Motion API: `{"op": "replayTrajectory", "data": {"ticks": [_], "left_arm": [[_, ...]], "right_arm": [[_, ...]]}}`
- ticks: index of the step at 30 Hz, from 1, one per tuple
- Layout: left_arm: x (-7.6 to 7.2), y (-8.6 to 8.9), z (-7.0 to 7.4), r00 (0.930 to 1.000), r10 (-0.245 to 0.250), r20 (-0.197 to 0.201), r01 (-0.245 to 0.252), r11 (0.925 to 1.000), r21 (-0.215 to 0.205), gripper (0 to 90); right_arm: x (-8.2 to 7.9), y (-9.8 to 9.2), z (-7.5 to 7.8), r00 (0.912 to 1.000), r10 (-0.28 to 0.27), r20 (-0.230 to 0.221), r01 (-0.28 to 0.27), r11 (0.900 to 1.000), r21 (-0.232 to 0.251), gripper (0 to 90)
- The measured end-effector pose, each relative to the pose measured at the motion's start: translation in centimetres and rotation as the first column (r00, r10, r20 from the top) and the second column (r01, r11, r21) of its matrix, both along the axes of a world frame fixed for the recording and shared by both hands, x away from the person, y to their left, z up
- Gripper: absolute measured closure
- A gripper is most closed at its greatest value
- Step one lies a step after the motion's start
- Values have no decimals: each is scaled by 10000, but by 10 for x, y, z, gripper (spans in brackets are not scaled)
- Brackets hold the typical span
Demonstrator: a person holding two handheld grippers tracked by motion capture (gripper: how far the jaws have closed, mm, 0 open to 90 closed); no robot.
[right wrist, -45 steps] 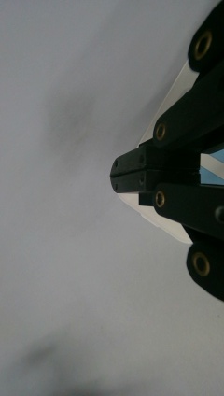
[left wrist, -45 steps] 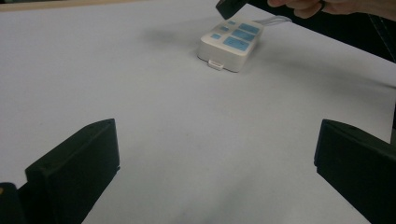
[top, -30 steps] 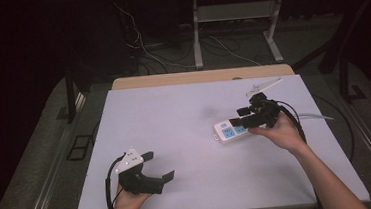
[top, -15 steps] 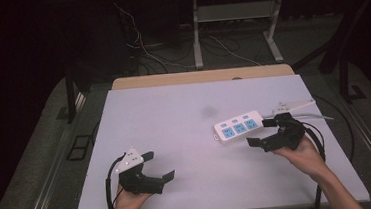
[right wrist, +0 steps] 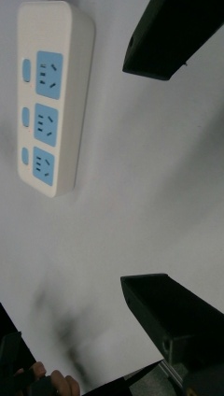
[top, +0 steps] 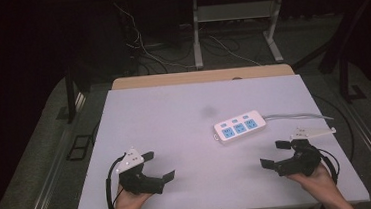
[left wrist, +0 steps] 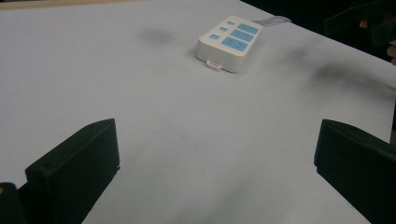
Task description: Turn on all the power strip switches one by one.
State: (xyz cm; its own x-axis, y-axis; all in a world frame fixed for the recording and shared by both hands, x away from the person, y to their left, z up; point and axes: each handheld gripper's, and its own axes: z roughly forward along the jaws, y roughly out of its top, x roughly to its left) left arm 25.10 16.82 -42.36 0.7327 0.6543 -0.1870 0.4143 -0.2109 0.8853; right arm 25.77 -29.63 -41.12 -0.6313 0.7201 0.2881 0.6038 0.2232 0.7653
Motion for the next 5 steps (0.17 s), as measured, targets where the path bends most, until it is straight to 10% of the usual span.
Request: {"op": "replayTrajectory", "data": {"ticks": [5], "left_arm": [[1,0,0,10000,6,-22,-6,10000,49,0]], "right_arm": [[-9,-4,-4,9998,-163,62,163,9999,57,6]]}}
